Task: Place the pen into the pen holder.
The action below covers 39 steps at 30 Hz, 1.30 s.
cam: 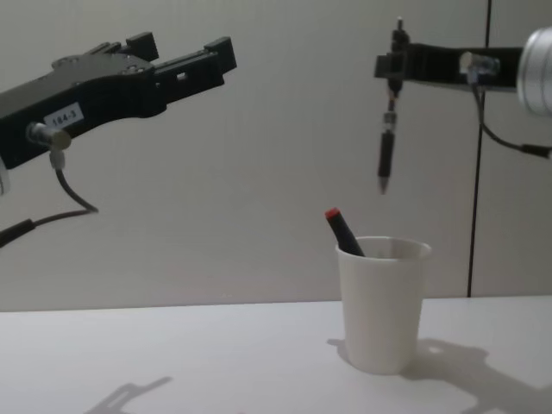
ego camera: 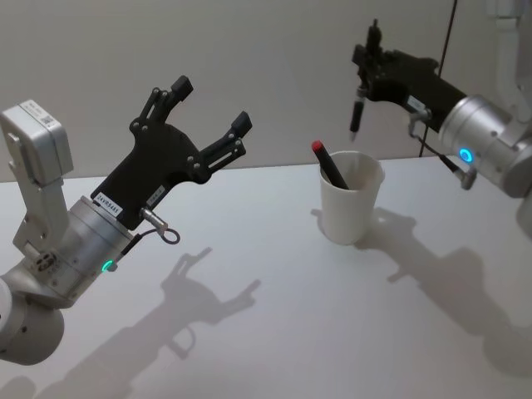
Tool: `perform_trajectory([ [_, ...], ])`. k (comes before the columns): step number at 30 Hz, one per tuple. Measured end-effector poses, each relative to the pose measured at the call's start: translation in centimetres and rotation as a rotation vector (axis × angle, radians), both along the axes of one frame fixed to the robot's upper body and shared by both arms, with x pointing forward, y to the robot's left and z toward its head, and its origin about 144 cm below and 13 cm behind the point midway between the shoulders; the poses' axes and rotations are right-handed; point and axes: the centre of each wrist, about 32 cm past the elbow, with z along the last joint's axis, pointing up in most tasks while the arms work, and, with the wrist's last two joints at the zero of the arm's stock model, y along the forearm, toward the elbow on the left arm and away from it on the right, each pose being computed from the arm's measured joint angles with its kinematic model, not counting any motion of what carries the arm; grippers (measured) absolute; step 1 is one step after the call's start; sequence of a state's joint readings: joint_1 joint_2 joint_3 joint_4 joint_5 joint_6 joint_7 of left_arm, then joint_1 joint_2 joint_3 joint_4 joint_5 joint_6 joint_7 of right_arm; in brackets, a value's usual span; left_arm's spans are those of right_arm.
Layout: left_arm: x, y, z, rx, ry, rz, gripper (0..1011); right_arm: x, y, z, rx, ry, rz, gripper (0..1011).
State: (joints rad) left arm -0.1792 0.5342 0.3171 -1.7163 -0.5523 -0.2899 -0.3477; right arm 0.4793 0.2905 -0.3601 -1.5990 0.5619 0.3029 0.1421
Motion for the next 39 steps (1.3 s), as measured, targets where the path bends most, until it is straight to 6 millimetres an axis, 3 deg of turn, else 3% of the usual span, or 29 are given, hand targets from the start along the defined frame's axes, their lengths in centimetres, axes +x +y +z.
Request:
perform_trajectory([
  [12,0.0,0.0,0.0,0.0,0.0,0.0,1001,-0.2,-1.0,-1.0,-0.024,0.031,-0.03,130],
  [39,0.0,0.0,0.0,0.0,0.0,0.0,1001,0.7,0.8,-2.4,-0.026,0.069,0.015,131],
])
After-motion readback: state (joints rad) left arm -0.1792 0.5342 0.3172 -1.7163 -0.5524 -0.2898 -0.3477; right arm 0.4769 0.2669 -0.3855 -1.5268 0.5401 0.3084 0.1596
